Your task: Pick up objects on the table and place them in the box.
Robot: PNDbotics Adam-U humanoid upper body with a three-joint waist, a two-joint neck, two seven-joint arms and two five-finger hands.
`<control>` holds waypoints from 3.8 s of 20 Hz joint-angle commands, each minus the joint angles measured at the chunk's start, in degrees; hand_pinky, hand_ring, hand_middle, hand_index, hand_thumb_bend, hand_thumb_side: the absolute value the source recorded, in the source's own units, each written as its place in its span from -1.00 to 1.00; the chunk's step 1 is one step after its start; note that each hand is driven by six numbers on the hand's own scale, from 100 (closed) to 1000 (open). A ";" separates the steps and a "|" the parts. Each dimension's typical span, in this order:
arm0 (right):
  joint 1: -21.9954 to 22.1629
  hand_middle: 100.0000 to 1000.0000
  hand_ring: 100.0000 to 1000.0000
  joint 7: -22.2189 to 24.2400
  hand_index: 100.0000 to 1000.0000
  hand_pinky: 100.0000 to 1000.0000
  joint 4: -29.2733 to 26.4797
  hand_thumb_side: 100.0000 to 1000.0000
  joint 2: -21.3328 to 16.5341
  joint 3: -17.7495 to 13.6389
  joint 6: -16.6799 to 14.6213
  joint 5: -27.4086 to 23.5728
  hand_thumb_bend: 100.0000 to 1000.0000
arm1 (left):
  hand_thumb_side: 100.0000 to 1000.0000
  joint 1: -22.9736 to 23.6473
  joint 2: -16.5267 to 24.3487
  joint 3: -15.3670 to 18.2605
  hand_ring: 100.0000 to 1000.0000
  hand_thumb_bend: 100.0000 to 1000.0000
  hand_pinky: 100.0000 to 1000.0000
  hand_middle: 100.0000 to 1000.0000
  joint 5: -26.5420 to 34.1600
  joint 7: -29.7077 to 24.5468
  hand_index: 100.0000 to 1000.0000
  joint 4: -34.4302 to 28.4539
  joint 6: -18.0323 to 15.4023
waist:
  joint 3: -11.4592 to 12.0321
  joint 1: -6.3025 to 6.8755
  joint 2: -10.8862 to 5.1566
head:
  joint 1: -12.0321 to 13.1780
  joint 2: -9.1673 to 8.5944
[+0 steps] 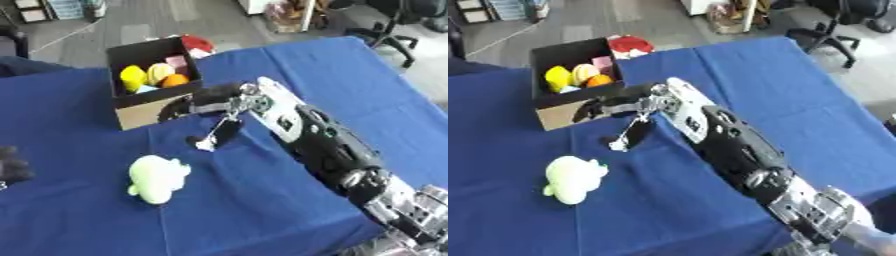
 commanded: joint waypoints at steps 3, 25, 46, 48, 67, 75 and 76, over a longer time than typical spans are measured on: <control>-1.39 1.00 0.89 5.16 1.00 0.88 1.25 -0.64 2.22 0.51 -10.11 6.57 -1.00 | 0.22 -0.57 0.67 0.00 0.13 -1.00 0.50 0.11 -0.02 -0.07 0.53 -0.92 -0.08 | 0.10 -0.22 -0.84 | -0.29 0.22; 1.09 1.00 0.95 12.03 1.00 0.94 -9.62 -0.27 -2.07 6.67 -14.30 2.41 -0.84 | 0.22 -0.58 1.03 -0.01 0.12 -1.00 0.50 0.10 -0.20 -0.08 0.53 -0.94 -0.05 | 0.14 -0.99 -0.93 | -0.36 0.22; 4.46 1.00 1.00 10.40 1.00 1.00 1.86 -0.02 3.96 6.46 -23.70 16.24 -1.00 | 0.22 -1.10 0.54 -0.38 0.12 -0.99 0.50 0.10 0.07 -0.50 0.53 -1.15 0.00 | 0.62 -0.53 -0.24 | -0.63 0.22; 4.74 1.00 1.00 9.74 1.00 0.98 3.66 -0.15 3.95 5.96 -23.72 15.05 -1.00 | 0.22 -1.11 0.50 -0.33 0.12 -0.98 0.50 0.10 0.10 -0.42 0.53 -1.17 0.00 | 0.59 -0.42 -0.26 | -0.62 0.22; 3.40 0.10 0.26 7.14 0.61 0.43 0.52 -1.00 -0.93 -1.99 -11.47 -5.90 -1.00 | 0.21 -0.84 0.53 -0.12 0.11 -0.98 0.50 0.09 0.11 -0.11 0.53 -1.13 0.01 | 0.08 -0.43 -0.71 | -0.04 0.22; -6.09 0.10 0.26 3.18 0.62 0.43 -0.40 -1.00 -2.83 -10.19 -0.56 -13.56 -1.00 | 0.21 -0.65 0.43 -0.03 0.11 -0.98 0.50 0.09 0.19 0.10 0.53 -1.14 -0.02 | 0.20 -0.21 -1.21 | 0.14 0.22; -7.71 0.10 0.26 2.22 0.62 0.42 1.51 -1.00 -2.09 -11.15 0.43 -12.63 -1.00 | 0.21 -0.64 0.38 -0.08 0.11 -0.98 0.50 0.09 0.23 0.06 0.53 -1.14 -0.03 | 0.29 -0.12 -1.24 | 0.09 0.22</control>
